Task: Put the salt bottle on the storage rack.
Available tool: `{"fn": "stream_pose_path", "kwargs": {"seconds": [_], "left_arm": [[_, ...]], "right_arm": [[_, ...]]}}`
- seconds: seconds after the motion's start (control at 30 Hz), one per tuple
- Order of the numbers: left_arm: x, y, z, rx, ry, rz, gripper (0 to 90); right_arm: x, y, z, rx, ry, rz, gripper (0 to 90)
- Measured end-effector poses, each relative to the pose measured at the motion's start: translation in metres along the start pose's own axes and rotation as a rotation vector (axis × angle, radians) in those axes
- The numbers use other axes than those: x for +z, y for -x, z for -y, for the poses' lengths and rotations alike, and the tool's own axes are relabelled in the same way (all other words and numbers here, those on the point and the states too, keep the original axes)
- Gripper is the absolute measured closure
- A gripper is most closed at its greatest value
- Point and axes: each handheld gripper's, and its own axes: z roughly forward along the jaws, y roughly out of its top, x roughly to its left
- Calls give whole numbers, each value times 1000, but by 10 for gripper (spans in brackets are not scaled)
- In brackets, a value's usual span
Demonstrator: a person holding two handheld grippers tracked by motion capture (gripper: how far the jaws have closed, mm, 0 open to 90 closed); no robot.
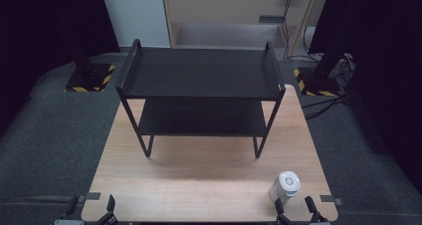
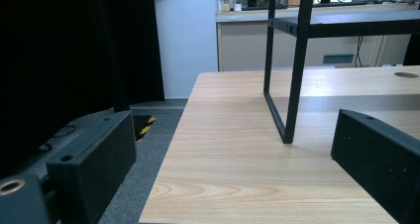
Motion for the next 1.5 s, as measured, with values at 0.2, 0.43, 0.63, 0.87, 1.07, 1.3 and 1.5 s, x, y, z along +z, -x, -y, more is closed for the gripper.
{"fn": "stream_pose_path", "kwargs": {"seconds": [0.2, 0.43, 0.63, 0.87, 1.07, 1.3, 1.5], "left_arm": [[-2, -1, 0, -6, 2, -4, 28], [-2, 0, 1, -5, 2, 9, 28], [-1, 1, 0, -2, -6, 20, 29], [0, 0, 0, -12, -5, 20, 29], [0, 0, -1, -8, -4, 21, 30], [0, 0, -1, -10, -5, 23, 32], [0, 0, -1, -9, -4, 25, 32]], "right_arm": [[-1, 0, 0, -4, -7, -2, 27], [-2, -2, 3, -10, -13, 4, 27], [-3, -2, 3, -10, -12, 6, 27], [-6, -2, 4, -8, -10, 6, 26], [-5, -2, 6, -13, -13, 9, 28], [0, -4, 7, -18, -13, 11, 27], [11, -7, 5, -32, -11, 6, 21]]}}
